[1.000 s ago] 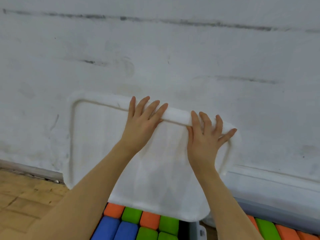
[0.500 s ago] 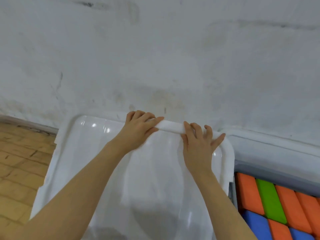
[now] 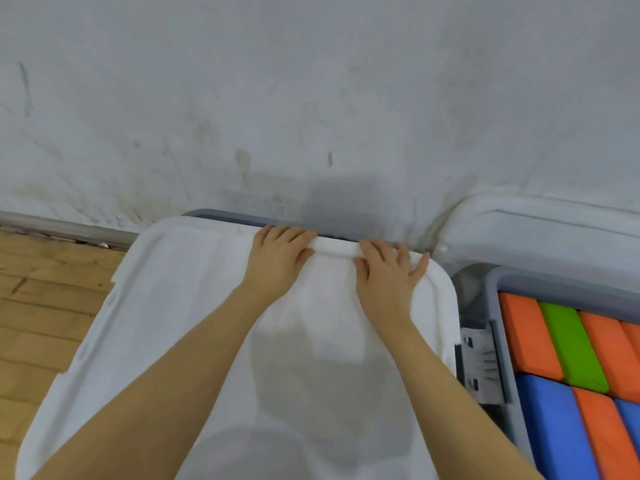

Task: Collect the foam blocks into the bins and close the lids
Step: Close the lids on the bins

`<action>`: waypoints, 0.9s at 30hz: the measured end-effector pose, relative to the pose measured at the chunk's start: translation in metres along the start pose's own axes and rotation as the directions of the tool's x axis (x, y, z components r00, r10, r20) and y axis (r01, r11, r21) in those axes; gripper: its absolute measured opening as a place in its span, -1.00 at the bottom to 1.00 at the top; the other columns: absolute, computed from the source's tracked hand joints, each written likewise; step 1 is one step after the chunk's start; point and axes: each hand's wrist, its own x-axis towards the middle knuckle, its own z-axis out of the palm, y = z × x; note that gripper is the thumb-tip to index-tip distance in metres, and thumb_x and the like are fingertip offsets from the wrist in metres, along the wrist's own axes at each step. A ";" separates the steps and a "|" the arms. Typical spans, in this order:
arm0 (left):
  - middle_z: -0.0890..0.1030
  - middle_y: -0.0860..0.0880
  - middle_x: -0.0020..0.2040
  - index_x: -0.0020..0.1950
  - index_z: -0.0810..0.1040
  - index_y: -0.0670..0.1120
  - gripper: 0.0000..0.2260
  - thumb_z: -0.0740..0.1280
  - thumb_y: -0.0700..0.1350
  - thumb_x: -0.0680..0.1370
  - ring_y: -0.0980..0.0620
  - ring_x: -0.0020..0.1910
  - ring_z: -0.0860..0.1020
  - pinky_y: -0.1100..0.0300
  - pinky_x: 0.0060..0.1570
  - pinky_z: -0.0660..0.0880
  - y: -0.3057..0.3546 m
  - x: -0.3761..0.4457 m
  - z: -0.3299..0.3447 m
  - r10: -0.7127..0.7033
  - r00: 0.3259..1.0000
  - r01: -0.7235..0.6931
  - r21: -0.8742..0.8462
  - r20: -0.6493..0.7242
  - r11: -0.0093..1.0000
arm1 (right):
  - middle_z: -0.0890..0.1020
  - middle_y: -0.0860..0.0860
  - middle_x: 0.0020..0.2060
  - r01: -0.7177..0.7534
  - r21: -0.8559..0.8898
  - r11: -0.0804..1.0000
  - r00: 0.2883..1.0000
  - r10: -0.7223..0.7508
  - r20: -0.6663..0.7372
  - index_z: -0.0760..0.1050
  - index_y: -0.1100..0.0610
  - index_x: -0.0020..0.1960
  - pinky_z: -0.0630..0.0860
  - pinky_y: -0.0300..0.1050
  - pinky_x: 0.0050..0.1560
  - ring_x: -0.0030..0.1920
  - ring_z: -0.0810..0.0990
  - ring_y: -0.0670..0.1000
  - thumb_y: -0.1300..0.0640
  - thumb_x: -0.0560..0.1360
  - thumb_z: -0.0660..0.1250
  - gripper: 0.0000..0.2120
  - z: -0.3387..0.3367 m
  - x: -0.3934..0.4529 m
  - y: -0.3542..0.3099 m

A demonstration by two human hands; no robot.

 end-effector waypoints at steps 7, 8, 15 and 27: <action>0.21 -0.04 0.51 0.48 0.23 -0.05 -0.60 0.05 0.02 0.65 -0.03 0.50 0.09 0.04 0.45 -0.03 0.024 -0.029 0.015 -0.176 0.937 0.174 0.033 0.302 0.984 | 0.03 -0.07 0.53 0.049 -0.058 0.997 0.907 -0.020 0.421 0.08 -0.07 0.51 -0.23 0.36 0.40 0.53 -0.09 0.02 -0.05 0.64 -0.01 -0.55 0.006 -0.039 0.012; 0.13 -0.04 0.53 0.50 0.17 -0.02 -0.57 0.03 0.05 0.65 -0.04 0.51 0.02 0.00 0.45 -0.07 0.030 -0.037 0.011 -0.202 0.918 0.193 0.059 0.342 0.979 | -0.01 -0.08 0.54 0.031 -0.051 0.998 0.899 -0.006 0.437 0.07 -0.08 0.51 -0.25 0.35 0.40 0.53 -0.11 0.02 -0.07 0.63 -0.03 -0.55 0.001 -0.048 0.014; -0.15 0.00 0.55 0.53 -0.03 0.14 -0.42 -0.01 0.29 0.56 -0.18 0.50 -0.20 -0.22 0.39 -0.15 0.087 -0.103 -0.006 -0.389 0.797 0.361 0.153 0.462 0.920 | -0.11 -0.06 0.54 0.043 -0.139 0.989 0.878 0.029 0.478 -0.12 -0.15 0.53 -0.35 0.31 0.37 0.53 -0.17 0.07 -0.35 0.50 -0.26 -0.36 -0.023 -0.107 0.030; -0.24 0.04 0.54 0.51 -0.17 0.22 -0.34 -0.08 0.41 0.49 -0.12 0.49 -0.29 -0.18 0.41 -0.28 0.071 -0.058 0.025 -0.338 0.791 0.314 0.135 0.510 0.940 | -0.18 -0.05 0.54 0.030 -0.245 0.969 0.905 0.077 0.417 -0.29 -0.17 0.51 -0.34 0.39 0.34 0.52 -0.24 0.11 -0.32 0.52 -0.26 -0.39 0.002 -0.072 0.043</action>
